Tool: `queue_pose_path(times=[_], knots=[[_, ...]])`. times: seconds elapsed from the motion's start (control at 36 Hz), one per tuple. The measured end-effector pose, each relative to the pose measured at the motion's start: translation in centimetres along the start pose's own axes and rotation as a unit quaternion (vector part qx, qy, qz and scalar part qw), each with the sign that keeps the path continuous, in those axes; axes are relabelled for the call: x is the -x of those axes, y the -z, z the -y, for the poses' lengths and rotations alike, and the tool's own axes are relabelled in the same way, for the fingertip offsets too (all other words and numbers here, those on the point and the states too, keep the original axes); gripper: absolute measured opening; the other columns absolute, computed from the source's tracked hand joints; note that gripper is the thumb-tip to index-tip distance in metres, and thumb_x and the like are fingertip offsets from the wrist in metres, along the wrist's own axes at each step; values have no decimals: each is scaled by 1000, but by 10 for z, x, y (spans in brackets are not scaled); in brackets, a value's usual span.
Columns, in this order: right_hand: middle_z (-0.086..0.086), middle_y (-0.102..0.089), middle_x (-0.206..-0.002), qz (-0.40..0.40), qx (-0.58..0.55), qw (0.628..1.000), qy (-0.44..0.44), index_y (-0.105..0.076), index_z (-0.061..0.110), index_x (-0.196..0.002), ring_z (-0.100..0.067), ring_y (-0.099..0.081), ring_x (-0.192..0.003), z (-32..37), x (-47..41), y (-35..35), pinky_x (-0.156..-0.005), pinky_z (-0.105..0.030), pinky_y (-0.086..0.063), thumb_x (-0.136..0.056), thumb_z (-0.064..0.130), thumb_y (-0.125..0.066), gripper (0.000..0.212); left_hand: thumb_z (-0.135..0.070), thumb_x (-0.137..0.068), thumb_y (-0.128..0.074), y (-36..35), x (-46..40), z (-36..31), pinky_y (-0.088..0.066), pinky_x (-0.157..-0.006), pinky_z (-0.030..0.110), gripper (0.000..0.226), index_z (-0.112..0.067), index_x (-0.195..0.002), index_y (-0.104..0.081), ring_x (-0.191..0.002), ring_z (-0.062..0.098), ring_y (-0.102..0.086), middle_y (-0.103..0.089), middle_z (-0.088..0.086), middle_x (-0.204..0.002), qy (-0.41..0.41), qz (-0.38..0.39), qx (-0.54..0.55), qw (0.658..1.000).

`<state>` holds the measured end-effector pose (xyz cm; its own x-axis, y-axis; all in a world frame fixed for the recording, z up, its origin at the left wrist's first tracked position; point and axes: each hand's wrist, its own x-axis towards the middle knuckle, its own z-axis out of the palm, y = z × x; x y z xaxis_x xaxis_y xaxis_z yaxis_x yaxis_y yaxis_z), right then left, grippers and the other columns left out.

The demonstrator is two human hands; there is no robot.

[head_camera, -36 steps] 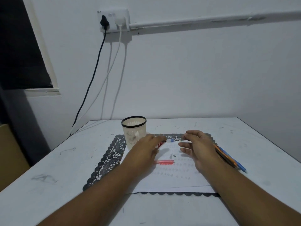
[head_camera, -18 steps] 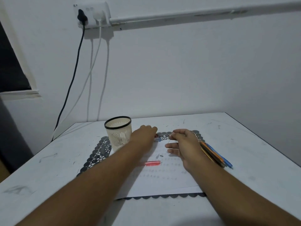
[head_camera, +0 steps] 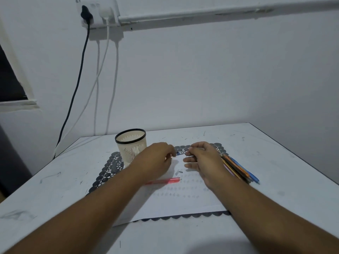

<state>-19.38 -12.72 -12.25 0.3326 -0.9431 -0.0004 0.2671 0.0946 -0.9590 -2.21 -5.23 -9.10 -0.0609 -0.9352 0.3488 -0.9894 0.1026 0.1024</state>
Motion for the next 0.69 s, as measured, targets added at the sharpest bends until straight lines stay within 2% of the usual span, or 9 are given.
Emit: queue_pose_path(times=[0.08,0.19,0.31,0.42,0.56,0.69], knots=[[-14,-71,-87,-8,3,1000,1,-62,7,-110,-24,-70,-67,-1,1,-1,-63,-37,-60,-100,2,-62,11,-26,-96,-58,10,26,1,-49,-76,30,13,-28,-103,-69,-84,5,-55,-58,-17,-88,-8,25,24,999],[-13,-70,-88,-12,3,1000,6,-64,8,-106,-24,-70,-69,2,5,-3,-65,-37,-62,-100,1,-62,10,-37,-95,-63,8,50,2,-47,-76,23,14,-30,-105,-71,-89,1,-54,-58,-19,-94,0,58,43,997],[-15,-70,-89,-20,2,1000,11,-65,7,-105,-24,-70,-71,1,7,-5,-65,-35,-61,-100,0,-61,9,-35,-96,-65,-2,59,3,-50,-78,26,11,-33,-106,-70,-88,2,-54,-58,-17,-96,10,56,47,997],[-14,-70,-87,-16,3,1000,19,-65,8,-102,-25,-70,-70,0,11,-8,-66,-37,-60,-99,2,-62,7,-25,-96,-63,-6,61,4,-52,-80,31,11,-31,-102,-70,-89,5,-55,-59,-16,-96,23,24,52,998],[-17,-66,-91,0,-18,999,38,-62,6,-103,-26,-67,-74,4,18,-14,-63,-34,-61,-100,-2,-59,9,-21,-96,-63,-2,61,13,-50,-75,28,12,-33,-94,-64,-85,5,-56,-60,-17,-91,49,-22,111,992],[-15,-68,-85,21,-26,996,79,-60,7,-103,-29,-70,-77,8,24,-20,-63,-35,-61,-99,-2,-59,10,-17,-95,-69,1,62,17,-43,-68,21,18,-33,-91,-61,-80,3,-58,-64,-14,-86,54,-64,182,980]])
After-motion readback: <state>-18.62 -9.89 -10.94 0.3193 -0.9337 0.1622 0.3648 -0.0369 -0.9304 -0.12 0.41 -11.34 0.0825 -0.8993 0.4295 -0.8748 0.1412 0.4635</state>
